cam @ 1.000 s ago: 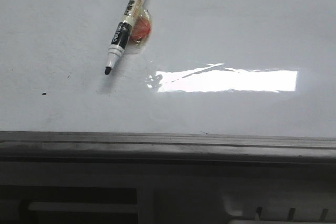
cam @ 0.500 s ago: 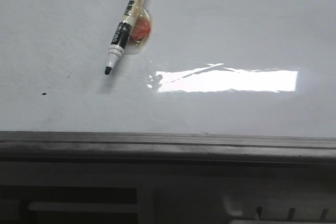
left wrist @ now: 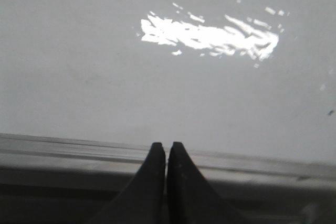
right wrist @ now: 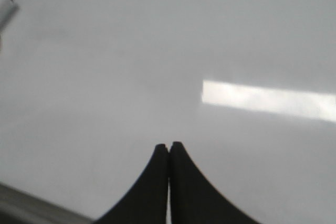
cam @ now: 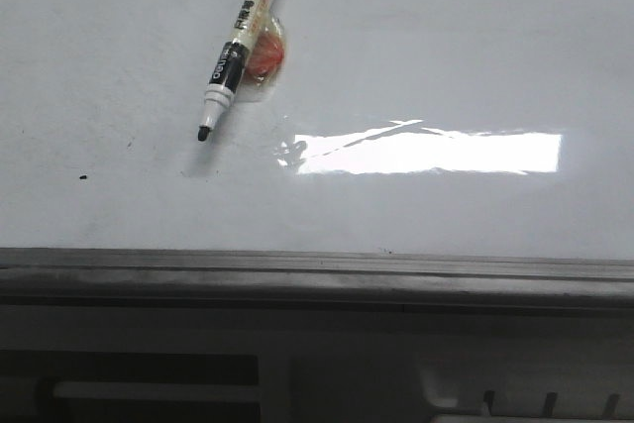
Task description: Write number 6 on whiteboard
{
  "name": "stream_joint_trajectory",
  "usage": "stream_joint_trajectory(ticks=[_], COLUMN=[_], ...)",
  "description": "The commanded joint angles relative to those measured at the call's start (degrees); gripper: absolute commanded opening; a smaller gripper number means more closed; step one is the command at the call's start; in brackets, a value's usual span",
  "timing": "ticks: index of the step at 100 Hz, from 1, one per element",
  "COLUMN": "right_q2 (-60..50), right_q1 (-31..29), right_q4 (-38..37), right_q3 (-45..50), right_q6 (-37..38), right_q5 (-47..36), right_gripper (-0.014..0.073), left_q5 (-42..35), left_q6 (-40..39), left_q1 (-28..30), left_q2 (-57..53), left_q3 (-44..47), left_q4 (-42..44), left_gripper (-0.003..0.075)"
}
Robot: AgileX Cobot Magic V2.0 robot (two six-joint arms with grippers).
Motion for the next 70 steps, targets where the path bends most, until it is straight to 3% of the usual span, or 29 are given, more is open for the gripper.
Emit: stream_joint_trajectory(ticks=[1, 4, 13, 31, 39, 45, 58, 70], right_q2=[-0.78, -0.78, -0.78, -0.78, -0.78, -0.33, 3.82, 9.28], right_q1=[0.04, 0.04, 0.04, 0.04, 0.04, 0.04, 0.04, 0.04], right_q4=[2.85, 5.06, 11.99, 26.82, 27.84, 27.1, 21.14, 18.95], right_q3=[1.42, 1.42, 1.32, 0.0, -3.83, -7.79, -16.85, -22.86], right_q6=[-0.19, -0.19, -0.09, 0.59, 0.83, 0.72, 0.72, -4.02], right_q5=[-12.02, -13.71, -14.11, -16.35, -13.77, -6.08, 11.12, 18.51], right_gripper=[-0.0064, -0.0064, -0.0064, -0.0064, -0.0064, -0.0064, -0.0064, -0.0064], left_q5=[-9.24, -10.94, -14.4, -17.1, -15.61, -13.37, -2.44, 7.3], left_q6=[-0.5, -0.5, -0.5, -0.39, 2.32, 5.04, 9.96, 14.21], left_q1=[-0.15, -0.15, -0.15, -0.15, -0.37, -0.73, -0.84, -0.84], left_q2=[-1.75, -1.75, -1.75, -1.75, -1.61, -0.83, 5.46, 15.27], left_q3=[2.53, 2.53, 2.53, 1.72, -1.24, -4.32, -13.72, -22.05], left_q4=[-19.19, -28.41, -41.21, -44.46, -41.31, -37.56, -24.36, -17.09], left_gripper=[-0.0019, -0.0019, -0.0019, -0.0019, -0.0019, -0.0019, -0.0019, -0.0019])
